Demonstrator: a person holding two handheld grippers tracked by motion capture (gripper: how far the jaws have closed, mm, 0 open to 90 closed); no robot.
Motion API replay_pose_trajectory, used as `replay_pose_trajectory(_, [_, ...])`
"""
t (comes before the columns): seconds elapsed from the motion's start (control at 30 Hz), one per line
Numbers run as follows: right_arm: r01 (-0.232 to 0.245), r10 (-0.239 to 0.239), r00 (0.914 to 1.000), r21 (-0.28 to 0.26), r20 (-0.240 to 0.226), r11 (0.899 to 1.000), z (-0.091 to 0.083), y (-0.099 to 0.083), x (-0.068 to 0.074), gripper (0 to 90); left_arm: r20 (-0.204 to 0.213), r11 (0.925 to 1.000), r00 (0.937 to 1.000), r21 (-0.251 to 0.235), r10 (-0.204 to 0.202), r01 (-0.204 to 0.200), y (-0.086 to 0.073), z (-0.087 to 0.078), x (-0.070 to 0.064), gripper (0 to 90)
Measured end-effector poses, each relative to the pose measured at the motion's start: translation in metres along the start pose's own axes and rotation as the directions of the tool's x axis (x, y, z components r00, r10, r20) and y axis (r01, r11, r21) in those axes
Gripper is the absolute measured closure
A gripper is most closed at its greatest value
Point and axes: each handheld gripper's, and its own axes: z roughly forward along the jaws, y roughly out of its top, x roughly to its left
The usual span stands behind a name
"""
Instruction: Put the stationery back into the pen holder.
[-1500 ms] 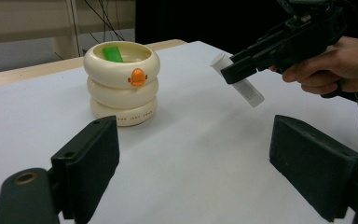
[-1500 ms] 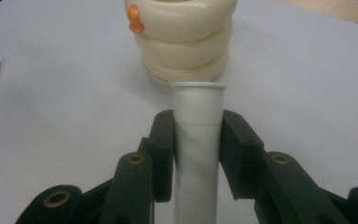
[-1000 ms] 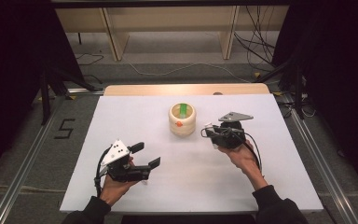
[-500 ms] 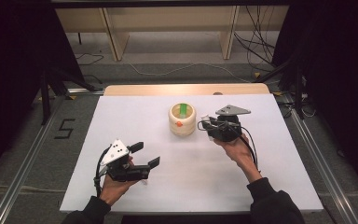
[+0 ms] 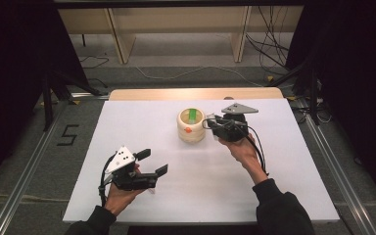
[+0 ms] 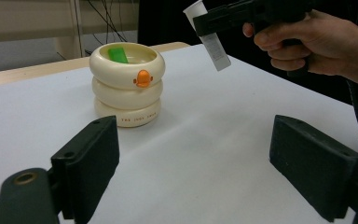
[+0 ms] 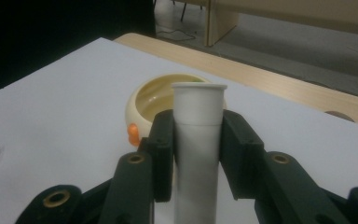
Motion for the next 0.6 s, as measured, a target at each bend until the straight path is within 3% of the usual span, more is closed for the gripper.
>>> replay_pose_trajectory(0.6, [-0.002,0.003,1.0000,-0.044,0.007,0.999,0.020,0.029,0.004,67.7,-0.001,1.0000,1.0000,-0.004,0.000,0.000,0.000,0.000,0.000,15.6])
